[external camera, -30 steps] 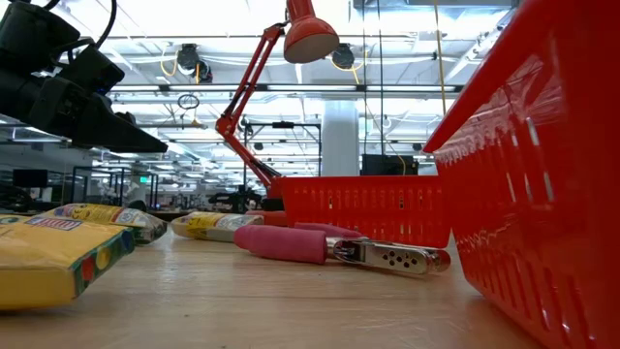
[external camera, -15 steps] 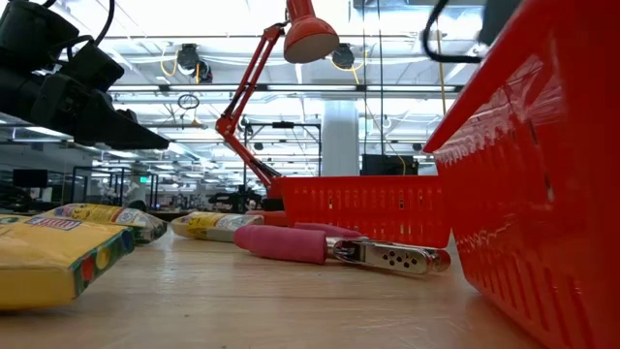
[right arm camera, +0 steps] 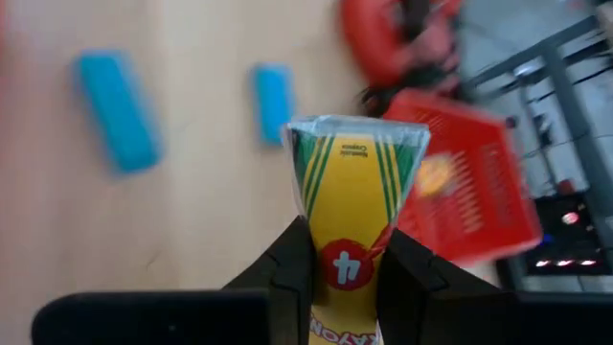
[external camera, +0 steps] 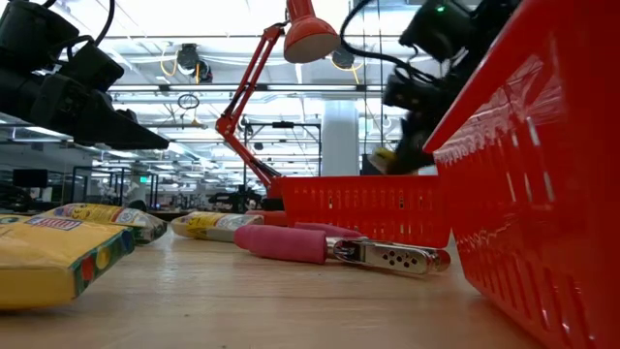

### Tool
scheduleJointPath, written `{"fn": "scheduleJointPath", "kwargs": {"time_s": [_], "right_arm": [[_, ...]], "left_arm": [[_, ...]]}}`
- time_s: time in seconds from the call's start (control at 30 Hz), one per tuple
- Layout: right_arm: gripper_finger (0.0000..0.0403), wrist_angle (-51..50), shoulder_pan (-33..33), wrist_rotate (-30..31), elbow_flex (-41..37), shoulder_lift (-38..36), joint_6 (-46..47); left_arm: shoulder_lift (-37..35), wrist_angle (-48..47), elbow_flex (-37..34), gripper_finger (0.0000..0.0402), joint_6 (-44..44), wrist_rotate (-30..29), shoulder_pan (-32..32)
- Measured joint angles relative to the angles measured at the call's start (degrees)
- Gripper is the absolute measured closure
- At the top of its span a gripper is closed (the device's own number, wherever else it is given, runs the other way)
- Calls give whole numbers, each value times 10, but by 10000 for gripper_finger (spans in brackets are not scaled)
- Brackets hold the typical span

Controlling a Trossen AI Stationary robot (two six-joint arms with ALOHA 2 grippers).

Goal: Pick & Place School Supplies
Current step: Put the yellow crayon pack into the top red basket

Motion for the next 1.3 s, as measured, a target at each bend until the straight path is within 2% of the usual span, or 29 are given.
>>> {"fn": "scheduleJointPath", "kwargs": {"time_s": [0.13, 0.23, 0.33, 0.53, 0.7, 1.0, 1.3], "right_arm": [[342, 127, -55, -8, 0, 0, -57], [342, 216, -107, -51, 0, 0, -70], [342, 260, -162, -108, 0, 0, -52], [342, 255, -245, -199, 0, 0, 6], [342, 261, -273, -268, 1, 5, 40], [342, 188, -273, -300, 52, 71, 45], [342, 114, -277, -300, 106, 123, 47]], "left_arm": [[0, 0, 0, 158, 0, 2, 0], [0, 0, 0, 158, 0, 2, 0], [0, 0, 0, 158, 0, 2, 0], [0, 0, 0, 158, 0, 2, 0], [0, 1, 0, 158, 3, 2, 0], [0, 4, 0, 158, -1, 2, 0], [0, -2, 0, 158, 0, 1, 0]]}}
